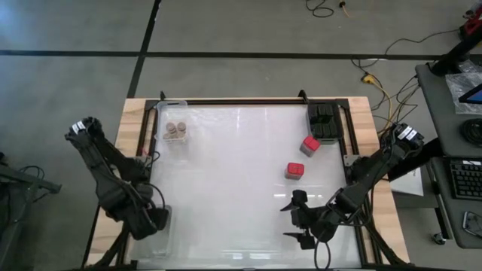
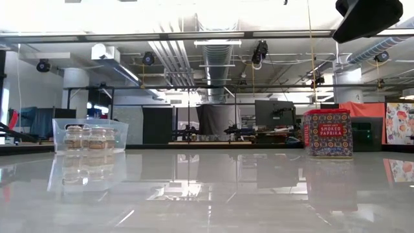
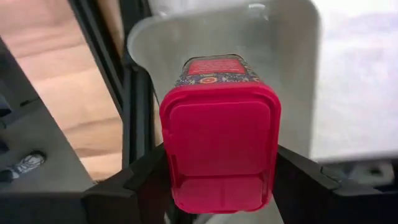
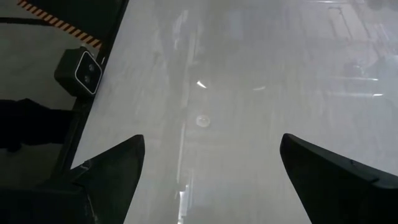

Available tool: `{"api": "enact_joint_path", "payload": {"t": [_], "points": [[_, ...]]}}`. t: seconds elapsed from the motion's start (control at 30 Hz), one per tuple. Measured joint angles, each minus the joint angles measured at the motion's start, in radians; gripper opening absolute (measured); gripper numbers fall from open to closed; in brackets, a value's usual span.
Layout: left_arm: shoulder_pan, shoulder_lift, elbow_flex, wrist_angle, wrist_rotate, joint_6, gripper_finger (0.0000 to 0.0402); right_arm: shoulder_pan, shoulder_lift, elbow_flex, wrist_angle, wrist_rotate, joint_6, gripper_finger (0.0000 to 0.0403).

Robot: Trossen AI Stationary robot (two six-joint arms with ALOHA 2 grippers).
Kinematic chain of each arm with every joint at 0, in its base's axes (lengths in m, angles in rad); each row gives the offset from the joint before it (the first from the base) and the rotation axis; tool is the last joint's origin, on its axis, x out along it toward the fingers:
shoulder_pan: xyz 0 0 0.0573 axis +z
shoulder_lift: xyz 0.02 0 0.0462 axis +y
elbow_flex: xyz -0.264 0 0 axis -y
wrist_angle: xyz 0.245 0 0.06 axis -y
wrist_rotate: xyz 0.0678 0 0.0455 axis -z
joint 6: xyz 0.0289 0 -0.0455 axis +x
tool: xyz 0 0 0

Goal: Sort spices by type
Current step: Put the red seasoning can into the white bin

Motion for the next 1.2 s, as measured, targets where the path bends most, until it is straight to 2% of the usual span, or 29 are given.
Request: {"api": "enact_joint_path", "payload": {"t": [0.17, 0.47, 0.57, 0.63, 1.2], "points": [[-0.001, -0.001, -0.093, 0.017, -0.004, -0.058, 0.0215, 0.0, 0.0, 0.0, 0.0, 0.0, 0.005, 0.0364], [-0.001, -0.001, -0.235, 0.195, -0.003, -0.076, 0.0215, 0.0, 0.0, 0.0, 0.001, 0.0, 0.012, 0.0364], [0.0, -0.001, -0.271, 0.211, 0.028, -0.081, 0.0215, 0.0, 0.0, 0.0, 0.001, 0.0, 0.013, 0.0364], [-0.001, -0.001, -0.287, 0.211, 0.057, -0.082, 0.0215, 0.0, 0.0, 0.0, 0.001, 0.0, 0.017, 0.0364], [-0.001, -0.004, -0.319, 0.227, 0.057, -0.087, 0.0233, 0.0, 0.0, 0.0, 0.002, 0.0, 0.041, 0.0364]]}}
